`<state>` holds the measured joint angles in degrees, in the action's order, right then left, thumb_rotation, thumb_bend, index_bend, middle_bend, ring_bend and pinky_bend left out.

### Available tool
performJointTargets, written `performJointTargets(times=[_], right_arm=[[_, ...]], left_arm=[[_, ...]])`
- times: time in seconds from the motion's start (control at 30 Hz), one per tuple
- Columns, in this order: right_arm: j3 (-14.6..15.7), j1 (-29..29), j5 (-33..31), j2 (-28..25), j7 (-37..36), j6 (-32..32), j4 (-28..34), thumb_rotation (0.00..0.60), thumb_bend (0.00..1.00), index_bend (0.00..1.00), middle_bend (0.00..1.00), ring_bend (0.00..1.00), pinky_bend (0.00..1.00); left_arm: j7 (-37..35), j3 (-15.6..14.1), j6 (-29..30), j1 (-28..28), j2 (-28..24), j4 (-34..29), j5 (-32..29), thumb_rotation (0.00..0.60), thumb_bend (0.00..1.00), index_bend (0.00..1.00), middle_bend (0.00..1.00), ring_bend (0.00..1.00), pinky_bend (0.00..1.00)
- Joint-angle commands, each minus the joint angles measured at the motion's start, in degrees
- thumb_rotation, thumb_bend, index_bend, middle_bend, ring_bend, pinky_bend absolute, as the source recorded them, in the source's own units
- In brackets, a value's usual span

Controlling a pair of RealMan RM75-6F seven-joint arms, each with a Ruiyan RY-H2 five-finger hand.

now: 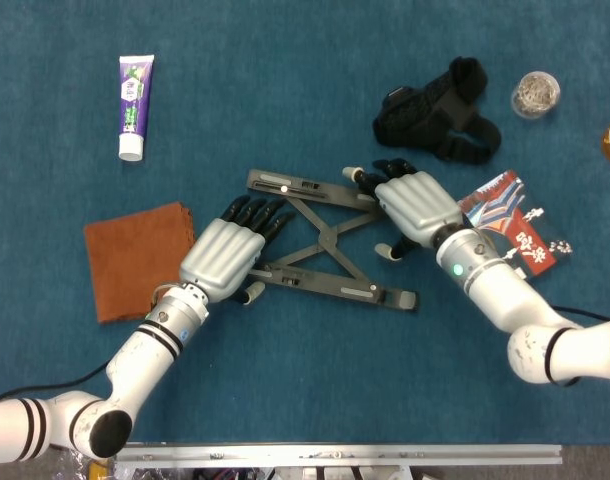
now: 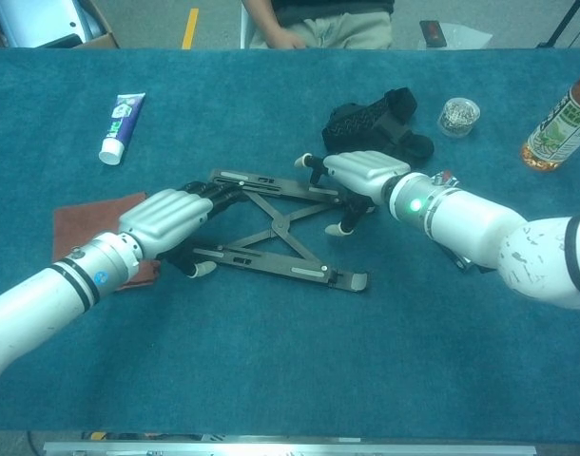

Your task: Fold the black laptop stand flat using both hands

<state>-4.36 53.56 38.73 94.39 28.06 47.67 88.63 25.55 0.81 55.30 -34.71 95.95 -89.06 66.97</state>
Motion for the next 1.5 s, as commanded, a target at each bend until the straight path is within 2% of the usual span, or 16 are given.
performJointTargets(times=[0.03, 0.77, 1.5], right_arm=[[0.02, 0.01, -0.01, -0.03, -0.03, 0.04, 0.11, 0.600, 0.20, 0.00, 0.22, 0.00, 0.08], [0.28, 0.62, 0.33, 0.60, 0.07, -0.24, 1.59, 0.600, 0.20, 0.00, 0.22, 0.00, 0.08], [1.55, 1.00, 1.10, -0.28, -0.81, -0.98, 6.59, 0.600, 0.20, 0.00, 0.22, 0.00, 0.08]], left_arm=[[-0.41, 0.09, 0.30, 0.07, 0.26, 0.27, 0.36, 0.600, 0.28, 0.00, 0.00, 0.00, 0.00], [-2.90, 0.80, 1.54, 0.40, 1.46, 1.91, 2.64, 0.600, 0.28, 0.00, 0.00, 0.00, 0.00], [-3.21, 1.92, 0.95, -0.26, 2.23, 3.03, 2.20, 0.600, 0.28, 0.00, 0.00, 0.00, 0.00]])
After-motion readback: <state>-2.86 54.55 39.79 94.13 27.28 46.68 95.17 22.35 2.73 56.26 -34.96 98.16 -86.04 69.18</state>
